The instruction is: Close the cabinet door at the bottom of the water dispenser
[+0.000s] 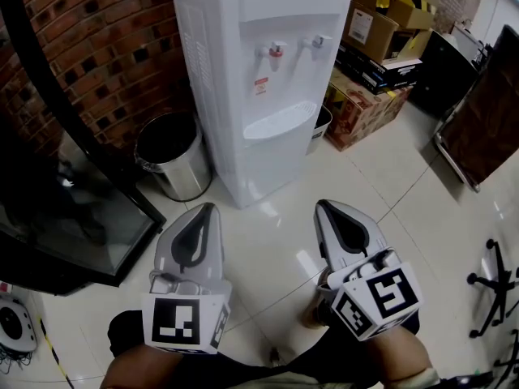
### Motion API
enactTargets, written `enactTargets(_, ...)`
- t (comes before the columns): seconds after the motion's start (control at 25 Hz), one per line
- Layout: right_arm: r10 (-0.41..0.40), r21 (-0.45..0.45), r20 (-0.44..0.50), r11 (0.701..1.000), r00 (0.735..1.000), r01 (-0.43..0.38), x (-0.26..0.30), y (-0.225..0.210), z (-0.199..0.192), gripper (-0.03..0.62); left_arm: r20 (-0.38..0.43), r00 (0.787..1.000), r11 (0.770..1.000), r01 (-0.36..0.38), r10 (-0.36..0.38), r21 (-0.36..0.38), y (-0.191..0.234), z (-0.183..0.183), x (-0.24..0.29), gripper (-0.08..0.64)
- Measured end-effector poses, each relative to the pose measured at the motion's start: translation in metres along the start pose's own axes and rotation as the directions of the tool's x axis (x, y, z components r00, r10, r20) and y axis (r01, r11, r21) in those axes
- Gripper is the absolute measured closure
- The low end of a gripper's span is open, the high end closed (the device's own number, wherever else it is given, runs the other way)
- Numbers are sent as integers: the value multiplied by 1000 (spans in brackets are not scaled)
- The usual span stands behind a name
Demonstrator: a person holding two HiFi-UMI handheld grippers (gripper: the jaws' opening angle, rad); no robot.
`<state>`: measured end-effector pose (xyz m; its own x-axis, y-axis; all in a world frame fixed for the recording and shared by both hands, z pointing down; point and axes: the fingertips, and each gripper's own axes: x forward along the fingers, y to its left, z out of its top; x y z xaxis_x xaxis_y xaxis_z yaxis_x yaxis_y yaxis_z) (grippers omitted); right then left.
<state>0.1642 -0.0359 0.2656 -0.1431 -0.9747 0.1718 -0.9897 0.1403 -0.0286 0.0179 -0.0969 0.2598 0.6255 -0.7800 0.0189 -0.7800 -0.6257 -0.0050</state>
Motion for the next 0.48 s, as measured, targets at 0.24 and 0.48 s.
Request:
enactTargets(0.24,-13,2,6,1000,1000,13,1,-4,1,581,6,1000,1000,1,-1,-3,-1,2,-2,560)
enactTargets(0.48,-19,-3,12,1000,1000,19,2,-3,2,581,7,1000,1000,-5,5,-6,3,3,-6,560)
